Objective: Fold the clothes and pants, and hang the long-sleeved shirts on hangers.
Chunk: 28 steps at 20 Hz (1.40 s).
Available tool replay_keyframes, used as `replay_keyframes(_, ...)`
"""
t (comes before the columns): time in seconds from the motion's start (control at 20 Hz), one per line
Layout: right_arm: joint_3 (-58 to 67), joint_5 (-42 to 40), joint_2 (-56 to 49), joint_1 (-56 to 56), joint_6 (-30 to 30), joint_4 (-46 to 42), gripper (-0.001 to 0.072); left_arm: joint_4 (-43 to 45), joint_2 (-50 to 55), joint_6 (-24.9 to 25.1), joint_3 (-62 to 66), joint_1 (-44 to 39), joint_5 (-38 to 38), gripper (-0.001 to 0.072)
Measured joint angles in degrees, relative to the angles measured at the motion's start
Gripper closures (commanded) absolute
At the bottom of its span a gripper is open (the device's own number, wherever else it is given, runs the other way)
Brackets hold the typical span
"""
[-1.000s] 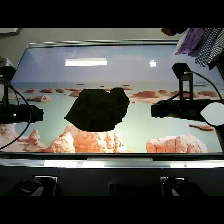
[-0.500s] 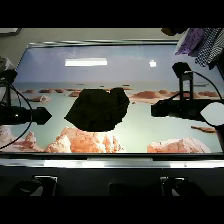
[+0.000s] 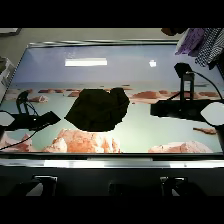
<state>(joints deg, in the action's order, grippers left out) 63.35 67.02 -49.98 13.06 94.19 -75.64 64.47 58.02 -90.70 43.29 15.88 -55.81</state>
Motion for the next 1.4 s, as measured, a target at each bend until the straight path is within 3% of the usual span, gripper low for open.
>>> replay_keyframes(0.15, 0.0, 0.5, 0.0, 0.0, 1.64, 1.75, 0.0659, -9.22, 8.37, 6.49, -1.99, 1.2, 7.08, 0.0001)
replay_keyframes(0.4, 0.0, 0.76, 0.0, 0.0, 2.62, 3.17, 0.0658, -20.85, 18.34, 12.68, -2.84, 1.6, 14.19, 0.0006)
replay_keyframes(0.5, 0.0, 0.81, 0.0, 0.0, 3.63, 3.39, 0.0658, -24.81, 20.11, 15.1, -2.91, 1.03, 16.04, 0.0214)
replay_keyframes(0.55, 0.02, 0.74, 0.0, 0.0, 4.76, 3.45, 0.0657, -26.16, 20.85, 15.8, -3.02, 0.42, 17.57, 0.0398)
replay_keyframes(0.6, 0.0, 0.72, 0.0, 0.0, 6.12, 3.48, 0.0635, -26.97, 21.38, 16.35, -3.13, -0.22, 18.38, 0.0646)
replay_keyframes(0.65, 0.0, 0.5, 0.0, 0.0, 7.98, 3.5, 0.0551, -27.34, 21.81, 16.79, -3.19, -0.94, 19.04, 0.0694)
replay_keyframes(0.7, 0.04, 0.07, 0.0, -0.02, 10.54, 3.41, 0.0508, -27.78, 21.97, 17.31, -3.17, -1.53, 18.97, 0.0694)
replay_keyframes(0.9, 0.94, -4.28, -0.17, -5.77, 26.86, 0.79, 0.0509, -29.83, 21.77, 18.32, -2.29, -2.49, 18.21, 0.0695)
replay_keyframes(1.0, 1.16, -5.16, -1.38, -11.72, 31.52, 0.9, 0.0509, -30.18, 20.94, 18.51, -1.75, -2.58, 17.42, 0.0695)
replay_keyframes(1.1, 1.27, -4.7, -4.42, -16.7, 30.91, 3.02, 0.0492, -30.49, 19.91, 18.58, -1.11, -2.6, 16.96, 0.0695)
replay_keyframes(1.15, 1.27, -3.98, -6.56, -18.12, 28.96, 4.85, 0.038, -30.56, 19.47, 18.6, -0.79, -2.6, 16.63, 0.0695)
replay_keyframes(1.2, 1.22, -3.39, -9.31, -18.91, 26.21, 7.23, 0.0318, -30.64, 19.12, 18.62, -0.46, -2.62, 16.11, 0.0695)
replay_keyframes(1.4, 0.59, -1.09, -20.9, -14.71, 14.53, 16.31, 0.032, -30.84, 18.51, 18.69, 0.28, -2.62, 13.84, 0.0695)
